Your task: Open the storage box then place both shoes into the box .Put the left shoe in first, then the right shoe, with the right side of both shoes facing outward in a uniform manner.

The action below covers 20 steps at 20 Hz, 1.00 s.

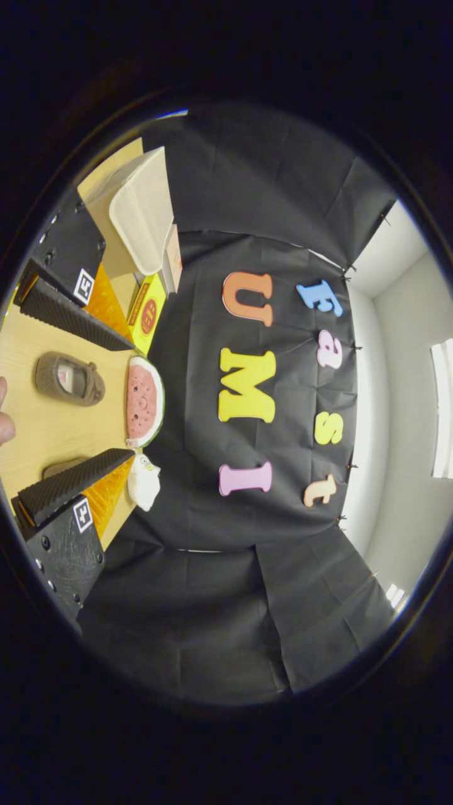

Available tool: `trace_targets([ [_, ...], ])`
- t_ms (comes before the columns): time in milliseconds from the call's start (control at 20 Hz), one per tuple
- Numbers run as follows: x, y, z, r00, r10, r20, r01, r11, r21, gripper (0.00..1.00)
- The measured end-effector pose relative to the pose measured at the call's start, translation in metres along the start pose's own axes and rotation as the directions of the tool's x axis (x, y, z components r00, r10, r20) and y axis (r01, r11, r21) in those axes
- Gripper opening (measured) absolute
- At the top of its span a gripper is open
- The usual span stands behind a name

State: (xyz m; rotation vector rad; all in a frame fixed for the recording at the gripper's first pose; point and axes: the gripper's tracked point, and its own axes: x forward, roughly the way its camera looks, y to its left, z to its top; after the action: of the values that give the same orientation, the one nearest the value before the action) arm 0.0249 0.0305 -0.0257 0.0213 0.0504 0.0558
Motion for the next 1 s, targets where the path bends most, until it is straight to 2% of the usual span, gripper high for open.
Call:
trace_targets([
  [250,0.012,0.038,0.003,0.993,0.114,0.006,-0.114,0.99,0.082,0.95],
  [600,0.042,0.133,-0.017,0.958,0.284,-0.033,-0.272,0.939,0.209,0.95],
  [900,0.057,0.218,-0.038,0.89,0.446,-0.097,-0.391,0.854,0.343,0.95],
  [1000,0.059,0.237,-0.049,0.857,0.499,-0.127,-0.414,0.814,0.407,0.95],
])
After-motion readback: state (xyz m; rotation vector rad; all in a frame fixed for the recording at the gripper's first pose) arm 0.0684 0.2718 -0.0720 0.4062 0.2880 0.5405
